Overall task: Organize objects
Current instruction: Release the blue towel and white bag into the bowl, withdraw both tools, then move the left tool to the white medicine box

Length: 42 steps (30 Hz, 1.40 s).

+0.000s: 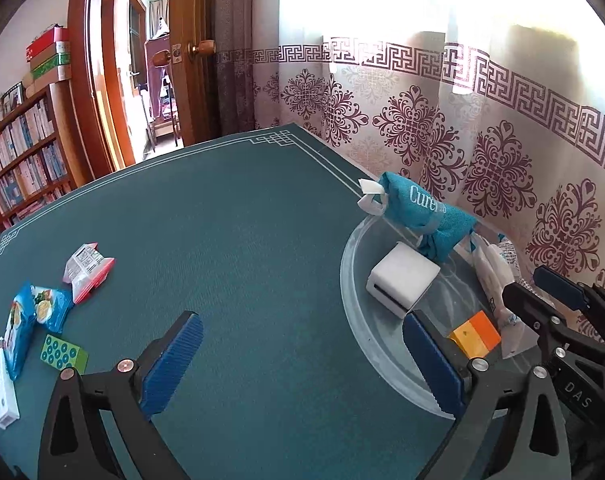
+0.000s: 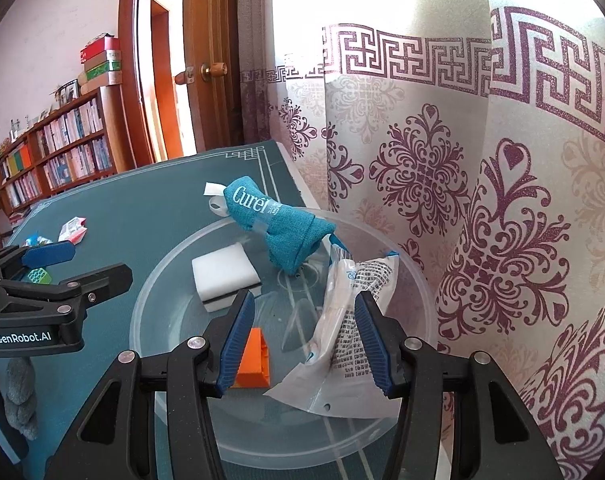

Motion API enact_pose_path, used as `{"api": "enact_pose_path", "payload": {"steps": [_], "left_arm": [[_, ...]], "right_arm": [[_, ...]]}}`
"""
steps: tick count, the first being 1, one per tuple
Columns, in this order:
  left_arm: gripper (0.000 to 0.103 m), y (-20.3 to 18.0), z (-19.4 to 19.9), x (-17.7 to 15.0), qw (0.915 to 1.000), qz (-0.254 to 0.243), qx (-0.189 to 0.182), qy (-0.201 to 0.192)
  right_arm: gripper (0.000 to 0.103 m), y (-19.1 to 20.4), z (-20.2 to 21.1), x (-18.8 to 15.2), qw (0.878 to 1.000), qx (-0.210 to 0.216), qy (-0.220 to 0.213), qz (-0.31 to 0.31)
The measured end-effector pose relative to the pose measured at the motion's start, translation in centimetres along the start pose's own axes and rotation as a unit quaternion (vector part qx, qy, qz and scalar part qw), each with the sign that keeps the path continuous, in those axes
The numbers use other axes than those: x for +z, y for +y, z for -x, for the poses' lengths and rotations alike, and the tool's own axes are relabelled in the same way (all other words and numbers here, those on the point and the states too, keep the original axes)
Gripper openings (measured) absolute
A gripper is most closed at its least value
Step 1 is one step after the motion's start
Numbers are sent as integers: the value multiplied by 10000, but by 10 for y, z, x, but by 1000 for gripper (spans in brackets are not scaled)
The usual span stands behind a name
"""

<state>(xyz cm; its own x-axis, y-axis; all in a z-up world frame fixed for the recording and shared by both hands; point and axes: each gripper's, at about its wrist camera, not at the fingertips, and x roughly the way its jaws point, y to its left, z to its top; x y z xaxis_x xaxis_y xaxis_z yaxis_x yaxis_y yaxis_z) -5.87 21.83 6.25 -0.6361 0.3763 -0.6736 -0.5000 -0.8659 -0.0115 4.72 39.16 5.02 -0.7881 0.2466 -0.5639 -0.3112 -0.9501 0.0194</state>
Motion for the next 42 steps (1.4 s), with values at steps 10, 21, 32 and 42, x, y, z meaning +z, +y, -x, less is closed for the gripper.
{"api": "enact_pose_path", "payload": {"steps": [10,21,32,42], "left_arm": [[102,46,17,-20,9983,478,344,35],[102,103,34,-43,9919,946,842,74],[102,172,53,-66,9763,1427,1626,50],[102,230,65,-87,9583,1878,2148,121]], "right_arm": [[54,29,6,-5,9995,219,50,237],[55,72,9,-11,9969,611,148,480],[61,125,10,-21,9900,1124,315,787],[61,165,2,-36,9808,1554,610,1012]]}}
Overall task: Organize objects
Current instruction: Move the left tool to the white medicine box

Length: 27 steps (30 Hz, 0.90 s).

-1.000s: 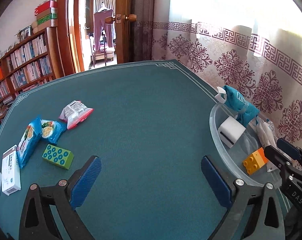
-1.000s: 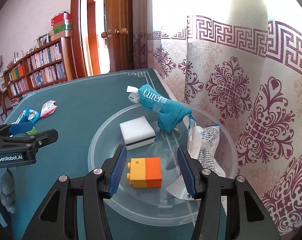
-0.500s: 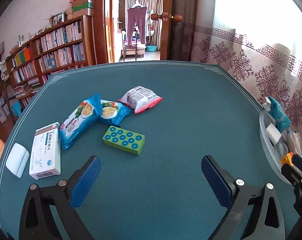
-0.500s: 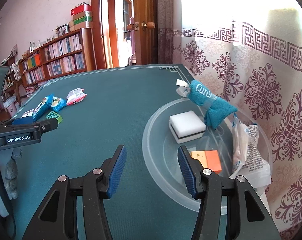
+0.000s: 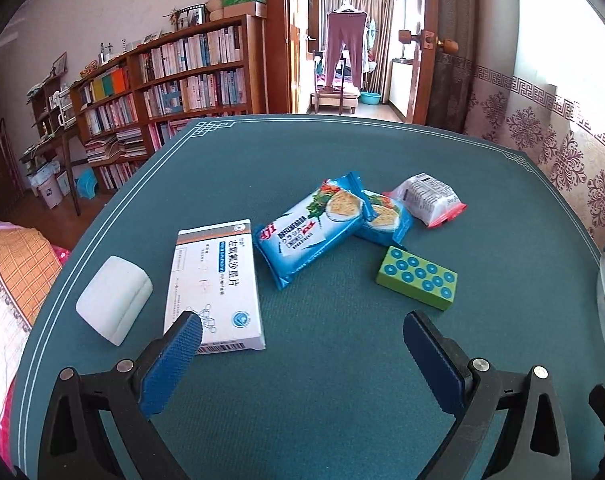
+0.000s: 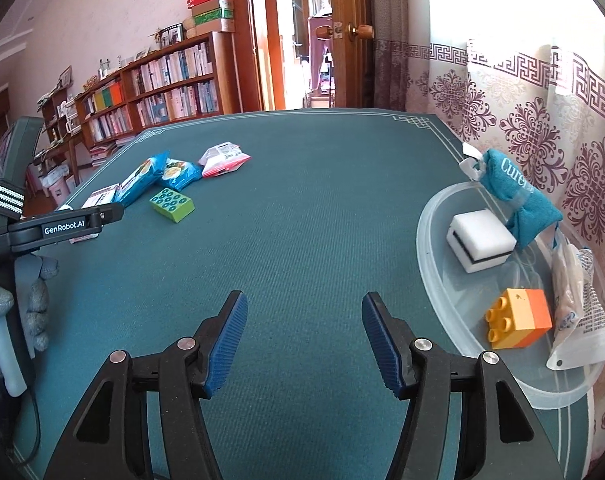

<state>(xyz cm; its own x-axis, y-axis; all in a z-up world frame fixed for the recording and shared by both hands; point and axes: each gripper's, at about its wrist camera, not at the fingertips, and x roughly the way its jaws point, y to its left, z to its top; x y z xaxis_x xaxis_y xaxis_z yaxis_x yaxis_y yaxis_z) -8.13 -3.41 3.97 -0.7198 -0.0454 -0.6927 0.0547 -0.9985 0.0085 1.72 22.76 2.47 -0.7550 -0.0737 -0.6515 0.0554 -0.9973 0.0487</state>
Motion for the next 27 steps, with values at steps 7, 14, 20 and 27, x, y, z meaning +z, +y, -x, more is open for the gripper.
{"api": "enact_pose_path", "payload": {"steps": [7,14,20,27], "left_arm": [[102,31,-11,6,9992,220,336,33],[102,47,-26,8,9976,393,546,140],[102,51,-37,7,9972,420,548,300],[90,53,-42,8,9978,394,364,400]], "right_arm": [[61,5,-6,-4,9999,95,94,44],[61,6,-9,-5,9998,148,150,43],[61,8,-11,-5,9997,166,181,49],[61,14,-14,-5,9995,174,217,133]]}}
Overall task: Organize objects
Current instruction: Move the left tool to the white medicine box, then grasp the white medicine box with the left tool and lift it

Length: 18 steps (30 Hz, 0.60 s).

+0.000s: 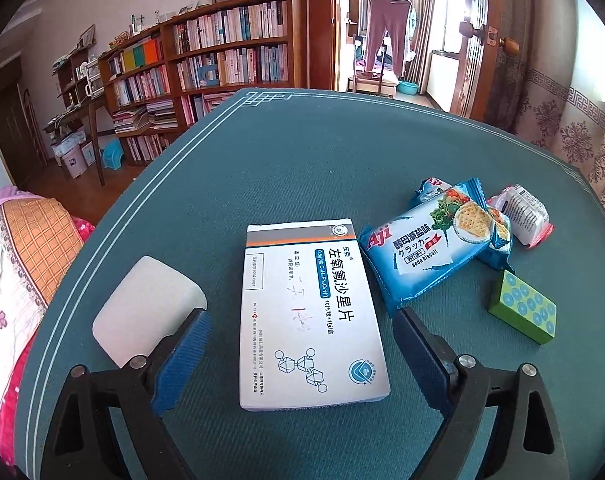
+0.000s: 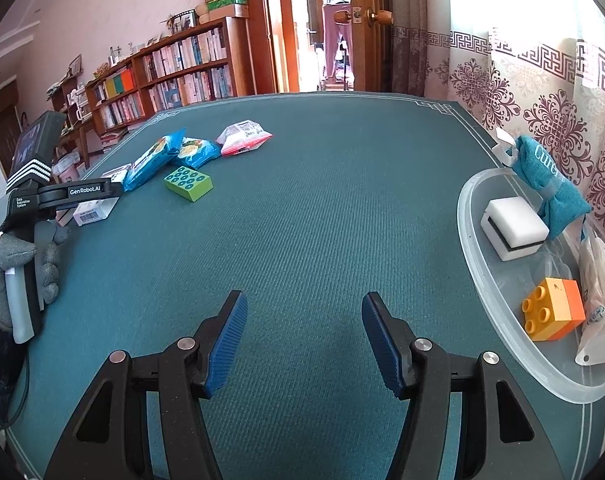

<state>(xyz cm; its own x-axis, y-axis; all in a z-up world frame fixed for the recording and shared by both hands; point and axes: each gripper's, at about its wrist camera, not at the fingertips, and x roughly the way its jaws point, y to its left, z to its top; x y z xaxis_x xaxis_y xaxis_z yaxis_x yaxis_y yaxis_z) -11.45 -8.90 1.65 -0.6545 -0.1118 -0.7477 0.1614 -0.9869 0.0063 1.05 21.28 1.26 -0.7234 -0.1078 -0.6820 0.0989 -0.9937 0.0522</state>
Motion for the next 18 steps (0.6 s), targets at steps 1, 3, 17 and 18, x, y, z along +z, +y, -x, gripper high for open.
{"api": "enact_pose_path", "payload": {"steps": [1,3,17,18], "left_arm": [[82,2,-3,0,10000,32,-33,79],[79,5,-4,1,9999,100,-68,82],[66,5,12,-12,9996,1,-261,115],[66,4,14,-14,9996,-27,-258,119]], "right_arm": [[61,2,-1,1,10000,7,4,39],[61,7,-2,3,9999,34,3,105],[61,27,-13,11,9994,234,131,238],[61,27,-14,11,9993,241,145,234]]}}
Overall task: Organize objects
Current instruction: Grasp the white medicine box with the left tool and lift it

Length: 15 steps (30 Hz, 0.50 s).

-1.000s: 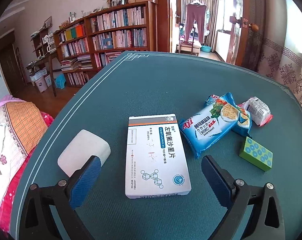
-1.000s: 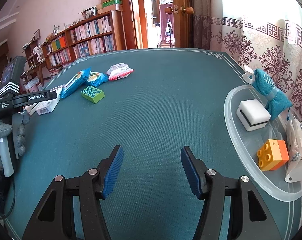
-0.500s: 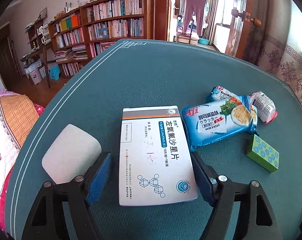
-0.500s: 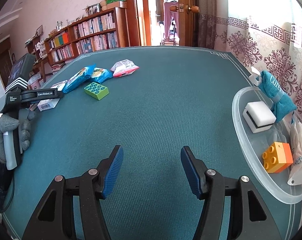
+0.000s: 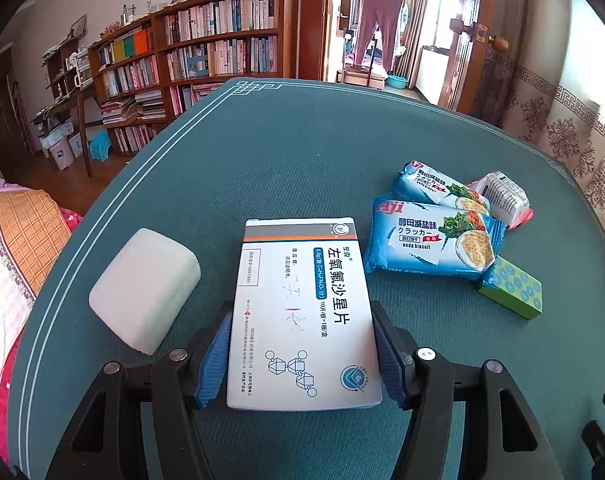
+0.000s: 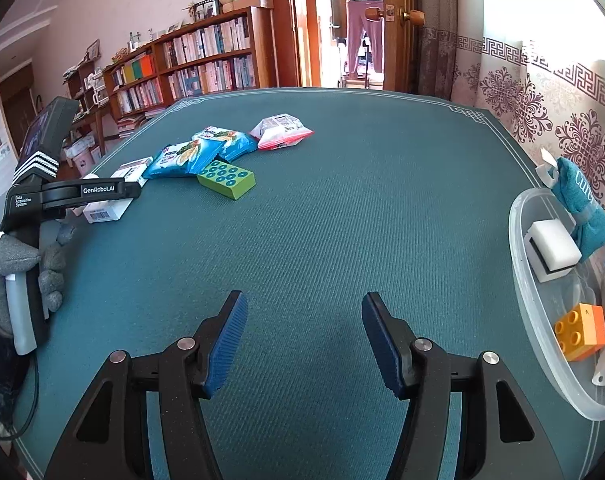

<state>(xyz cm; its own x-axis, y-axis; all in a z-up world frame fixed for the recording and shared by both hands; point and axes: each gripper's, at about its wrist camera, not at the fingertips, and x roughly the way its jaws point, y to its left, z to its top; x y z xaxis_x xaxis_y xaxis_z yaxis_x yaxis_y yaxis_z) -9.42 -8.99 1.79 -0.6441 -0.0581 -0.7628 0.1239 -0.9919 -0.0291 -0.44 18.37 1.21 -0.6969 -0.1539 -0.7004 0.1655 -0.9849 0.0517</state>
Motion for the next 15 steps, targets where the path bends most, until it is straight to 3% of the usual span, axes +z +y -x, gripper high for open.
{"api": "enact_pose_path", "payload": {"steps": [15], "left_arm": [[67,-6,20,-30,9994,-308,-160,79]], "right_arm": [[61,14,-18,12,9997,145,173,26]]}}
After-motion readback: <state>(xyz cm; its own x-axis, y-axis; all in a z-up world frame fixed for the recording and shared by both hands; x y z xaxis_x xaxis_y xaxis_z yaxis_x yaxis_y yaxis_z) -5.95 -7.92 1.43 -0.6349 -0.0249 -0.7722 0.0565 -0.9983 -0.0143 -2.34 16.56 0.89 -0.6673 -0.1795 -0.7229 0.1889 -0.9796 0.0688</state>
